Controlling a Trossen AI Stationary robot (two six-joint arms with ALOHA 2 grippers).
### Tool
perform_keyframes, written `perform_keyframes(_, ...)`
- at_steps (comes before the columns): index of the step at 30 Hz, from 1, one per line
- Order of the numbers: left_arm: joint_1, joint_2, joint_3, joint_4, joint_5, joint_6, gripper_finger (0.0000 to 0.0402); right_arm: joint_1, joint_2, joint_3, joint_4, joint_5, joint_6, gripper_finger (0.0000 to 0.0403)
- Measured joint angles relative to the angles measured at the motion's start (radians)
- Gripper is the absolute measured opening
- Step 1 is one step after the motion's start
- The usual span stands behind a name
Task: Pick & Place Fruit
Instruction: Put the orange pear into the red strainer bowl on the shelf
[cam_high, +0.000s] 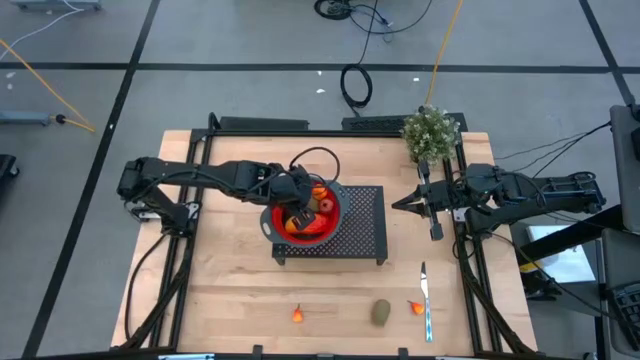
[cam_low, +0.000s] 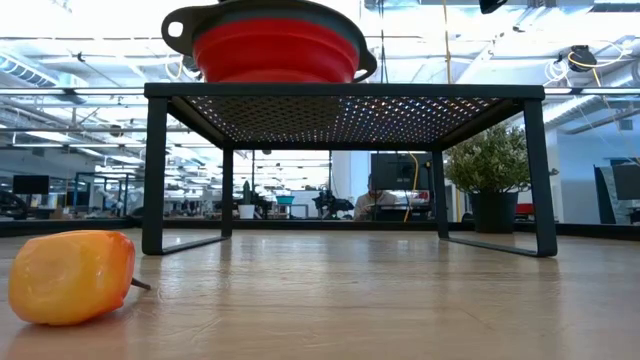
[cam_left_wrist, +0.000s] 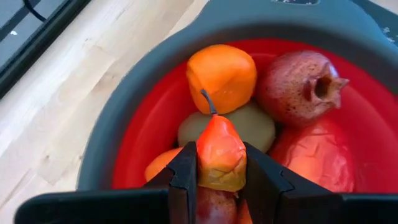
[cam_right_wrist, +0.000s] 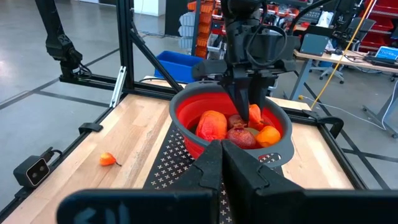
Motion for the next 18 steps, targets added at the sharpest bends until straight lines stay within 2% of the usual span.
perform_keyframes(13,0.0,0.0,0.0,0.009,0.0,0.006,0.0089,0.0,0.0,0.0,0.0,0.0,0.0,0.0004)
perform_keyframes(18,0.0,0.0,0.0,0.008,-0.022,0.006,0.0123,0.0,0.0,0.0,0.0,0.0,0.0,0.0004)
